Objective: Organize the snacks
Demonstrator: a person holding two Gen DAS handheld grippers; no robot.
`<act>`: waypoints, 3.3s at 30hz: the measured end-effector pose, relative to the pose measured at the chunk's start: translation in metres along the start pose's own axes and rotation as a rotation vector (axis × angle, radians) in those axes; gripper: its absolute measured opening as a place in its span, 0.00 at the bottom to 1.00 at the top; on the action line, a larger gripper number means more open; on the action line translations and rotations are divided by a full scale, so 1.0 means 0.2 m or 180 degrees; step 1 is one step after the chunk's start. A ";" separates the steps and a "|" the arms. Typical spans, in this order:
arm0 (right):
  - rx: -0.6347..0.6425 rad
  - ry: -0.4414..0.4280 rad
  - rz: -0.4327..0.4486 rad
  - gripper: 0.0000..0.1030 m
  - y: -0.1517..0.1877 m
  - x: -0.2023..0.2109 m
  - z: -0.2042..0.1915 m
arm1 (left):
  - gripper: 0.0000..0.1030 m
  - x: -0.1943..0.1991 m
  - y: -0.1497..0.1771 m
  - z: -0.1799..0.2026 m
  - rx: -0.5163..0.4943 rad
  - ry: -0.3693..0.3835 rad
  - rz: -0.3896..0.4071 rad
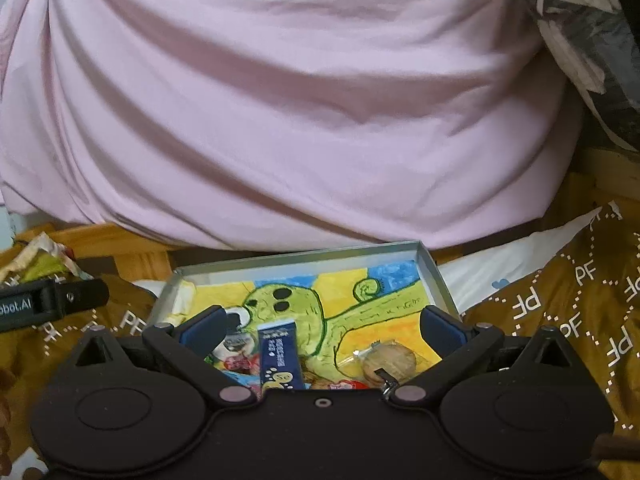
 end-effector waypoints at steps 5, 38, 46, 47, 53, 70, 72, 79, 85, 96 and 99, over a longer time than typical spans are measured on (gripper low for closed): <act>0.0007 -0.0020 0.0097 0.99 -0.03 0.10 0.01 | 1.00 0.11 0.01 0.00 -0.0080 -0.0072 0.0038; 0.0219 -0.0154 -0.0214 0.99 0.24 0.64 0.00 | 1.00 0.68 0.30 0.01 0.0005 -0.0243 -0.0103; 0.0194 -0.0070 -0.0308 0.99 0.31 0.70 0.03 | 1.00 0.78 0.42 0.00 0.0006 -0.0362 -0.0119; 0.0191 -0.0075 -0.0319 0.99 0.32 0.71 0.03 | 1.00 0.79 0.43 0.00 0.0009 -0.0354 -0.0144; 0.0198 -0.0039 -0.0385 0.99 0.37 0.75 0.03 | 1.00 0.78 0.47 0.02 0.0007 -0.0312 -0.0188; 0.0254 -0.0046 -0.0346 0.99 0.36 0.76 0.03 | 1.00 0.77 0.50 0.02 -0.0025 -0.0354 -0.0202; 0.0258 -0.0043 -0.0343 0.99 0.36 0.76 0.02 | 1.00 0.76 0.50 0.02 -0.0034 -0.0355 -0.0210; 0.0267 -0.0035 -0.0344 0.99 0.36 0.76 0.03 | 1.00 0.76 0.50 0.01 -0.0043 -0.0360 -0.0213; 0.0270 -0.0034 -0.0346 0.99 0.36 0.76 0.03 | 1.00 0.76 0.51 0.01 -0.0044 -0.0369 -0.0227; 0.0267 -0.0034 -0.0345 0.99 0.36 0.76 0.03 | 1.00 0.76 0.51 0.02 -0.0056 -0.0373 -0.0236; 0.0270 -0.0032 -0.0346 0.99 0.36 0.76 0.03 | 1.00 0.76 0.51 0.02 -0.0055 -0.0367 -0.0239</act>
Point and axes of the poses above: each gripper's, at about its wrist camera, not at the fingertips, and x roughly against the way its jaws point, z to its right, y to its underside, the point moved 9 cm from there along -x, roughly the way its jaws point, and after that the axes turned 1 degree about -z, right-handed, at the moved point
